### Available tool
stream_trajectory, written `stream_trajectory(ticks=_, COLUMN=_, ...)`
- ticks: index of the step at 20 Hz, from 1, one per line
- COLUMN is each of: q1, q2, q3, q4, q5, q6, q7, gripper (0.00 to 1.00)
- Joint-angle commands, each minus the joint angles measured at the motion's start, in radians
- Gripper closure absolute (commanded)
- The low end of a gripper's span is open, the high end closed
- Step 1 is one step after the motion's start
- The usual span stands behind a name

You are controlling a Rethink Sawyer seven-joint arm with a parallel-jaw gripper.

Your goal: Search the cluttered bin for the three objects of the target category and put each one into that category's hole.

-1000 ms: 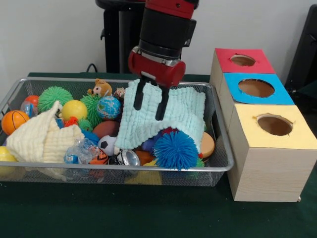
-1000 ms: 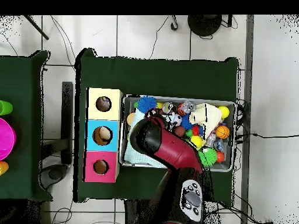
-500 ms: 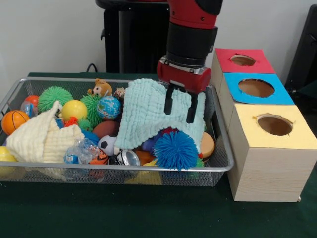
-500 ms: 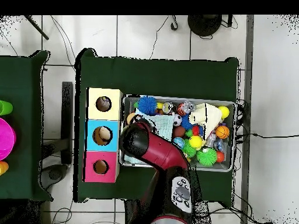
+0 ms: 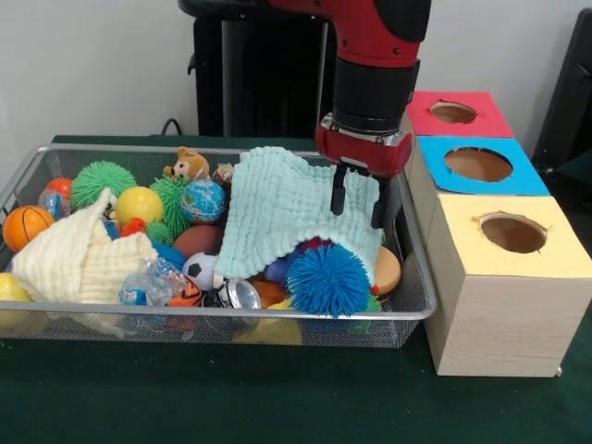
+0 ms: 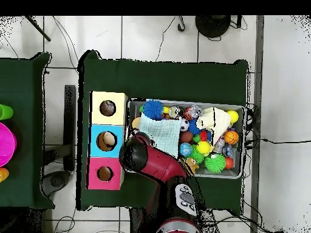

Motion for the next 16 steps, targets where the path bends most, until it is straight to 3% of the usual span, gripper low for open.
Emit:
stream_trajectory(ticks=1, q1=-0.067, q2=0.046, q3=0.129, q4=0.08, q5=-0.079, q6=-0.143, q7=0.189, gripper=0.0)
stream_trajectory(ticks=11, q1=-0.081, q2=0.068, q3=0.102, q4=0.075, q5=-0.094, q6=-0.188, q7=0.195, gripper=0.0)
stream_trajectory(ticks=16, q1=-0.104, q2=0.124, q3=0.111, q4=0.044, q5=-0.113, q6=-0.231, q7=0.189, gripper=0.0)
